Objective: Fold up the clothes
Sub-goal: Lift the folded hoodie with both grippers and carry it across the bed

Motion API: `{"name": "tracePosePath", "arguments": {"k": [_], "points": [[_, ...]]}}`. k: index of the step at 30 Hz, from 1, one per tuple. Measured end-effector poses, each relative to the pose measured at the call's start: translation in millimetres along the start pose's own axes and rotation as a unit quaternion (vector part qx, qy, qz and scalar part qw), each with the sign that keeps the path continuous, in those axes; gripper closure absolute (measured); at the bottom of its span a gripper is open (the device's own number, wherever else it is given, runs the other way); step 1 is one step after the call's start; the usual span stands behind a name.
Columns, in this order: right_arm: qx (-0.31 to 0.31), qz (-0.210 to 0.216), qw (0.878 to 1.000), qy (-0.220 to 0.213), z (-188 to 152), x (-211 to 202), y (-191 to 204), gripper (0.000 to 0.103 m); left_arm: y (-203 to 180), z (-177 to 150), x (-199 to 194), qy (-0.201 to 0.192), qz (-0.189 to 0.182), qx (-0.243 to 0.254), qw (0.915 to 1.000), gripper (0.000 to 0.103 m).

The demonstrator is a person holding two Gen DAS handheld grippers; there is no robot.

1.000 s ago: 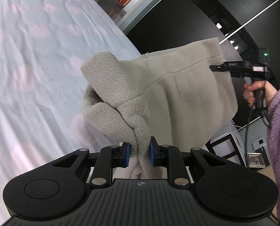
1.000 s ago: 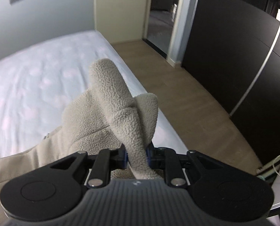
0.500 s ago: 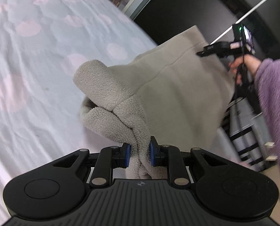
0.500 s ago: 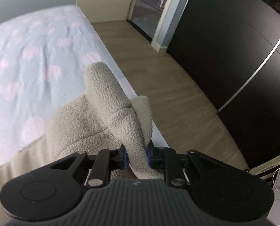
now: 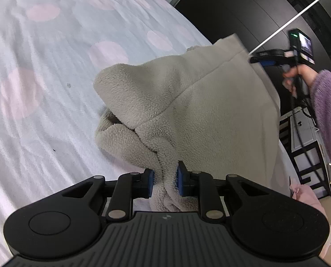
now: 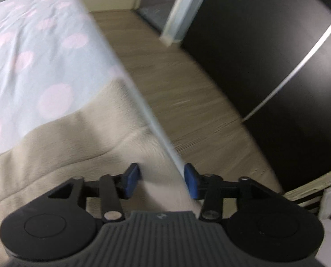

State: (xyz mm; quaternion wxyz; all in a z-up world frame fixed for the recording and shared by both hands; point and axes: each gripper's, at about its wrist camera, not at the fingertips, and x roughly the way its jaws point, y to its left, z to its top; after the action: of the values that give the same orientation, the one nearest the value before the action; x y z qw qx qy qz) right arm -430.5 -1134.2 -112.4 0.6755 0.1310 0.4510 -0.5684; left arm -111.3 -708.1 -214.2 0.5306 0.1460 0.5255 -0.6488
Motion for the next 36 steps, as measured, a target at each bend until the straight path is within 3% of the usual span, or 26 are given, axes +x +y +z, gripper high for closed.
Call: {"name": "tracePosePath", "arguments": {"k": [3,6,10,13,17,20,24,28,29,30,31,32,33,34,35,36], "points": [[0.042,0.002,0.999,-0.016,-11,-24,-35,0.044,2,-1,-4,-0.011,-0.006,-0.017,0.9998,0.082],[0.103,0.028,0.994,-0.032,-38,-50,-77,0.031,8,-1,-12,-0.024,-0.025,-0.056,0.9979,0.079],[0.218,0.073,0.973,-0.033,-99,-76,-132,0.028,12,1,-20,-0.035,-0.029,-0.073,0.9963,0.075],[0.325,0.115,0.938,-0.036,-151,-75,-164,0.027,16,-1,-25,-0.051,-0.035,-0.089,0.9941,0.072],[0.428,0.166,0.888,-0.033,-204,-54,-181,0.027,24,-5,-34,-0.083,-0.032,-0.117,0.9891,0.054],[0.483,0.184,0.856,-0.032,-228,-32,-182,0.027,28,2,-31,-0.080,-0.021,-0.123,0.9890,0.054],[0.532,0.207,0.820,-0.038,-220,9,-172,0.027,36,8,-18,-0.056,-0.023,-0.140,0.9883,0.054],[0.576,0.221,0.786,-0.036,-221,43,-170,0.028,53,7,-4,-0.035,-0.044,-0.179,0.9822,0.051],[0.584,0.229,0.777,-0.038,-218,52,-171,0.030,58,7,0,-0.030,-0.050,-0.190,0.9801,0.051],[0.592,0.237,0.769,-0.040,-214,59,-172,0.041,61,7,4,-0.028,-0.056,-0.199,0.9779,0.051],[0.582,0.235,0.777,-0.042,-208,59,-172,0.050,64,9,7,-0.029,-0.063,-0.206,0.9760,0.051],[0.568,0.231,0.789,-0.044,-201,57,-171,0.051,66,10,9,-0.031,-0.069,-0.213,0.9740,0.051],[0.553,0.226,0.800,-0.046,-194,55,-171,0.057,66,12,11,-0.034,-0.073,-0.217,0.9727,0.051],[0.537,0.220,0.812,-0.053,-187,52,-170,0.066,65,15,12,-0.037,-0.078,-0.221,0.9715,0.060],[0.520,0.214,0.824,-0.064,-180,44,-169,0.068,61,19,12,-0.042,-0.078,-0.212,0.9732,0.071],[0.502,0.208,0.836,-0.077,-172,35,-168,0.070,53,22,8,-0.049,-0.065,-0.189,0.9787,0.074]]}}
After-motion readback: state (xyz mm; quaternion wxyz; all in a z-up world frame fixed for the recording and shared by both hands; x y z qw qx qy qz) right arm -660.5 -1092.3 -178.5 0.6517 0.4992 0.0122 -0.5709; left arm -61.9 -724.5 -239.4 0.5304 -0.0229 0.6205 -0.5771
